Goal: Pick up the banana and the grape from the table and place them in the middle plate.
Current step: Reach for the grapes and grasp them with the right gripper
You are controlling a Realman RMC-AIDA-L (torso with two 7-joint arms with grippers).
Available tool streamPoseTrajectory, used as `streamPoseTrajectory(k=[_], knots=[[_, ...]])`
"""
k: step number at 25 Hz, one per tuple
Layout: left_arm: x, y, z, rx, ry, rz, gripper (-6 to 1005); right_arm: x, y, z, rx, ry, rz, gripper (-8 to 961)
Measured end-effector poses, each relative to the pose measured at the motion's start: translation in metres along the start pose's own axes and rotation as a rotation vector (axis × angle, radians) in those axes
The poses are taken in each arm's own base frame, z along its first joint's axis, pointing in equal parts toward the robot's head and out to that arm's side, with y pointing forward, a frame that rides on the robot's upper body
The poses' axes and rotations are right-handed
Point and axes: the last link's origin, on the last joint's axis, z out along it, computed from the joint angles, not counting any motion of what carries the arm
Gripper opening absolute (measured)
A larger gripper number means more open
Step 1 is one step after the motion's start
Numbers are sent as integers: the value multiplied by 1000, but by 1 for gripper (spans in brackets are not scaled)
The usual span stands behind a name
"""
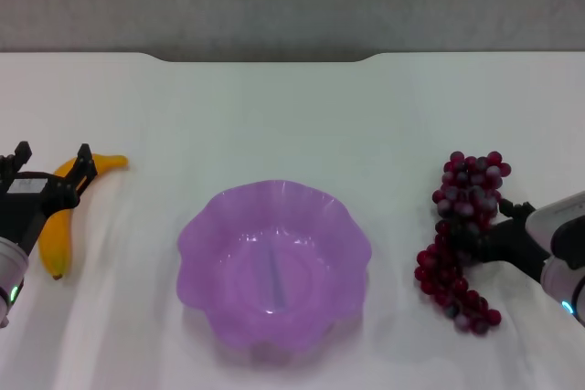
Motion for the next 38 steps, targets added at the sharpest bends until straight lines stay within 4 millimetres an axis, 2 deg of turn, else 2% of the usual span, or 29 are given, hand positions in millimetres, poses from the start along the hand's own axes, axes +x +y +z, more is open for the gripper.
streamPoseTrajectory(k=[4,19,24,27,38], knots=[[-1,-1,-1,2,-2,1,866,6,0,-3,3,14,1,897],[0,-1,0,1,0,1,866,9,-4,-3,17,23,4,877],[0,0,0,0,0,1,866,9,-5,-4,19,24,7,649],[0,0,0,0,0,0,866,9,-5,-3,19,24,8,554],[0,0,0,0,0,0,866,8,-4,-4,5,20,-27,507]])
